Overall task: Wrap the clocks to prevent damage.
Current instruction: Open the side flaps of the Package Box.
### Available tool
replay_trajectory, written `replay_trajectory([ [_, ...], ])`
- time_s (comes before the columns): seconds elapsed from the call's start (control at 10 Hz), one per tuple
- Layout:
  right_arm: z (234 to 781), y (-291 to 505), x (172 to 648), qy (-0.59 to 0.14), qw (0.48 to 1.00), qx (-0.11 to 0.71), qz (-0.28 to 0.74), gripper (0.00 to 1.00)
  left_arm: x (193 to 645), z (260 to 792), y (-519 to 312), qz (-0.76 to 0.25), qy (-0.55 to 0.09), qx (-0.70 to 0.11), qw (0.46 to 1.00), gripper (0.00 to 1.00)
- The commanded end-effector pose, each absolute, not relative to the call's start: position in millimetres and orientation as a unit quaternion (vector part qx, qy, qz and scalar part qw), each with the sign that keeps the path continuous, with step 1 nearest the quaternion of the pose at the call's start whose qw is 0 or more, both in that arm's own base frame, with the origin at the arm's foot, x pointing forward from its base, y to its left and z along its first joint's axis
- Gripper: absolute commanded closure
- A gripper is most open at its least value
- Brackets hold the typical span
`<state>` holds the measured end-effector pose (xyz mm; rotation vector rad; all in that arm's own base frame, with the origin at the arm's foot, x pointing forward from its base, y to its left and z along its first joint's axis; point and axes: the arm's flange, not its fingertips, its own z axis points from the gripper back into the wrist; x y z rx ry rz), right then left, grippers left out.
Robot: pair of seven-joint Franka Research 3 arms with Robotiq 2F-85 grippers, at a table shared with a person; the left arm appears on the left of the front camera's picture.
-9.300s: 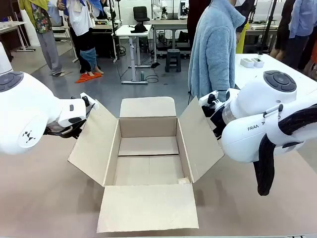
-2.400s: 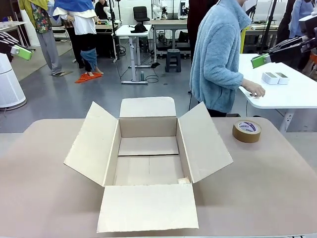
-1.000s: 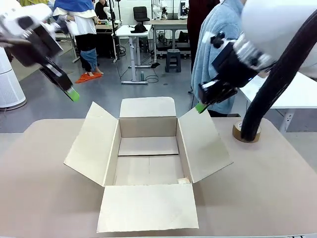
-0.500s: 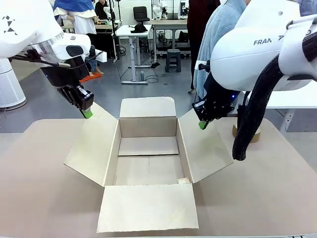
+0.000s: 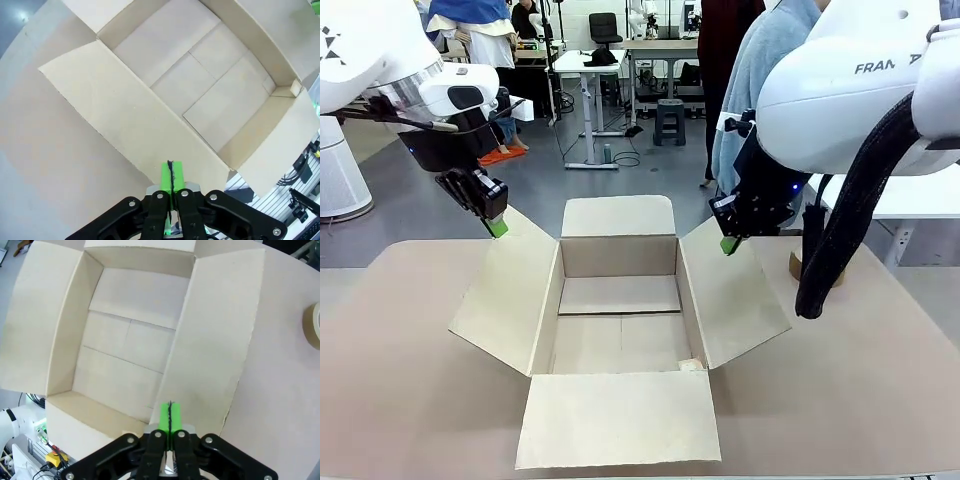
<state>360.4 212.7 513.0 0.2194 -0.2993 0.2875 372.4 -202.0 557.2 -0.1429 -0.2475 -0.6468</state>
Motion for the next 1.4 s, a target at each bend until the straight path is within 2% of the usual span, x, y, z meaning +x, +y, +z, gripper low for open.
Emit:
replay_trajectory([
  [0.0, 503.2, 220.9, 353.9, -0.146, 0.984, 0.054, 0.084, 0.99, 371.9, 550.3, -212.6, -0.292, -0.12, -0.02, 0.949, 1.0],
  [0.3, 481.5, 242.0, 351.2, -0.138, 0.99, -0.026, 0.032, 0.99, 361.3, 523.4, -250.4, -0.25, -0.112, 0.087, 0.958, 1.0],
  [0.7, 458.4, 234.1, 368.7, -0.135, 0.989, -0.053, -0.003, 0.99, 372.3, 483.6, -257.4, -0.202, -0.082, 0.13, 0.967, 1.0],
  [1.0, 440.6, 214.4, 384.4, -0.14, 0.988, -0.062, -0.031, 0.99, 384.4, 463.5, -237.9, -0.144, -0.092, 0.181, 0.969, 1.0],
  [1.2, 426.2, 203.9, 388.7, -0.133, 0.989, -0.048, -0.032, 0.99, 393.5, 452.8, -217.7, -0.117, -0.096, 0.175, 0.973, 1.0],
  [1.3, 416.6, 199.8, 390.0, -0.135, 0.99, -0.034, -0.031, 0.99, 397.9, 445.1, -207.1, -0.098, -0.11, 0.146, 0.978, 1.0],
])
